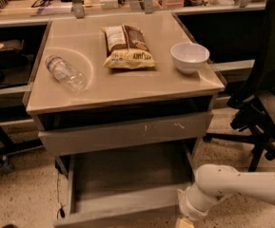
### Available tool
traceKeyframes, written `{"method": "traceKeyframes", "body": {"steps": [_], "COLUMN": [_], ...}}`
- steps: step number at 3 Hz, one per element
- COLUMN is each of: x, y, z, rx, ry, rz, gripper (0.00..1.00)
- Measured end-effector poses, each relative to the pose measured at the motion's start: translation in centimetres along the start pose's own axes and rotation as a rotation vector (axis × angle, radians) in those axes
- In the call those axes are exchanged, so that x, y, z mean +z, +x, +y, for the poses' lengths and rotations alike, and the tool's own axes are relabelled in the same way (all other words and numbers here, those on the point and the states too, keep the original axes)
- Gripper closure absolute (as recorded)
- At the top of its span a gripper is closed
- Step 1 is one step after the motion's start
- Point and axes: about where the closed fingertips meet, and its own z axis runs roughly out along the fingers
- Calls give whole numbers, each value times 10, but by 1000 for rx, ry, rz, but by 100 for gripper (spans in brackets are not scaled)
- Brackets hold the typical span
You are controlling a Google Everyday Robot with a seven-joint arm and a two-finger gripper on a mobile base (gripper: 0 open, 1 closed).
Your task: Open middle drawer
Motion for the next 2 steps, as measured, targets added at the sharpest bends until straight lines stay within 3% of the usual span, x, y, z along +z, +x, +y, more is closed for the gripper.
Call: {"method": "traceKeyframes", "body": {"steps": [1,2], "x": [-2,-8], "y": [-2,12], "z": [-2,25], "rx": [0,19], "ry": [0,2], "rz": [0,-21], "gripper": [0,0]}}
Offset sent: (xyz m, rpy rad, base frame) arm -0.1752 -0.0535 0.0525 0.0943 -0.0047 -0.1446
